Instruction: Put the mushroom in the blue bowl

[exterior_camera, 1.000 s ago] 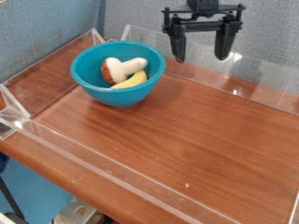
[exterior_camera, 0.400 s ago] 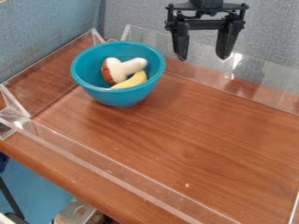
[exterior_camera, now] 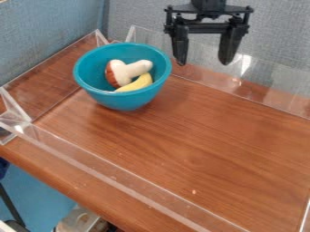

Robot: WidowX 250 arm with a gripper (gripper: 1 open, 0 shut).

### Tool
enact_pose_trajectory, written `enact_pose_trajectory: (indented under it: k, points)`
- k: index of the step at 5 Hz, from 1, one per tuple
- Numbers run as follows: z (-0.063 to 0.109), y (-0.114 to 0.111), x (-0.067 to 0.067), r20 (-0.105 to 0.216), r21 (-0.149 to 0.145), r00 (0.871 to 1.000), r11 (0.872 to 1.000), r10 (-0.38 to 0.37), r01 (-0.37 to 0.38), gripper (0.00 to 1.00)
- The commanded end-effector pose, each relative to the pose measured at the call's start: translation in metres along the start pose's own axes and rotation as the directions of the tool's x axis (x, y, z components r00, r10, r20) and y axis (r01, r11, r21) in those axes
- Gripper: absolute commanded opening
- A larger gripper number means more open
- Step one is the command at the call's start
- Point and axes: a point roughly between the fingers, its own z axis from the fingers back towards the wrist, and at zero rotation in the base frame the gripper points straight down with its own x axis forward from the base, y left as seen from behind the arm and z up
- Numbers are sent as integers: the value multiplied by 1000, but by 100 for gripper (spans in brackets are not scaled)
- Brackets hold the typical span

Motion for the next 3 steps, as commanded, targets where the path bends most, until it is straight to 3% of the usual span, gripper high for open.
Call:
enact_pose_trajectory:
  k: [1,2,3]
  points:
    - [21,8,-6,68,-39,997,999,22,-19,100]
    - [18,10,-11,79,-36,996,998,46,-43,0]
    - [9,-9,-31,83,-34,996,999,35,-33,100]
